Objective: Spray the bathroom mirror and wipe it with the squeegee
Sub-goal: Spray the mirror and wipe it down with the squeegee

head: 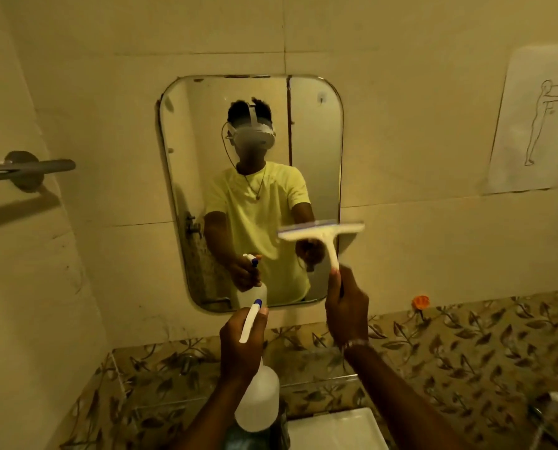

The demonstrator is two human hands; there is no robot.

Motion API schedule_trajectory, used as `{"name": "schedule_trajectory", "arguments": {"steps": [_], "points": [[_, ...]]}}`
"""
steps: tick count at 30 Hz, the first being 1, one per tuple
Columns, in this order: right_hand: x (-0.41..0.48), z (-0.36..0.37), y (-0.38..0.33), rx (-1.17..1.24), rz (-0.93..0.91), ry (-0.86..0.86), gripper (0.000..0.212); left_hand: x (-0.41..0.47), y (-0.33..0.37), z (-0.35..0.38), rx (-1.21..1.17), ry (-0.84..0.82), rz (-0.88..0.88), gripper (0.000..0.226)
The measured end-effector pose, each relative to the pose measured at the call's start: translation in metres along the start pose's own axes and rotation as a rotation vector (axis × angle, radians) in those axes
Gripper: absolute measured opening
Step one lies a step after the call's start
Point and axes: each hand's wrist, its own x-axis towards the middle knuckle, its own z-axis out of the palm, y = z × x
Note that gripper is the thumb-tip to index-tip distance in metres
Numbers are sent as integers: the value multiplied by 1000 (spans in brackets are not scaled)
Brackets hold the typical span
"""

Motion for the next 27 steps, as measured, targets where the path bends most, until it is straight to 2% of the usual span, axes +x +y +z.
{"name": "schedule_trajectory", "arguments": {"steps": [3,5,10,14,18,21,25,27], "points": [[-71,2,40,-21,203,-70,23,2,0,-2,-3,-5,16,19],[-102,2,56,-53,315,-121,35,3,1,-2,0,5,26,17],[-129,-3,62,-80,445,-146,39,1,5,2,-26,18,49,22],[-121,-4,56,-42,486,-85,45,13,25,4,-77,48,89,37],[-109,-9,54,-57,457,-49,45,42,59,4,-93,69,196,8],[-104,-12,53,-32,445,-63,49,62,84,6,-77,144,308,6],[-103,-14,53,-25,462,-53,38,68,88,11,-35,181,314,20],[-104,-15,52,-13,460,-45,40,59,78,13,-32,172,310,31]]}}
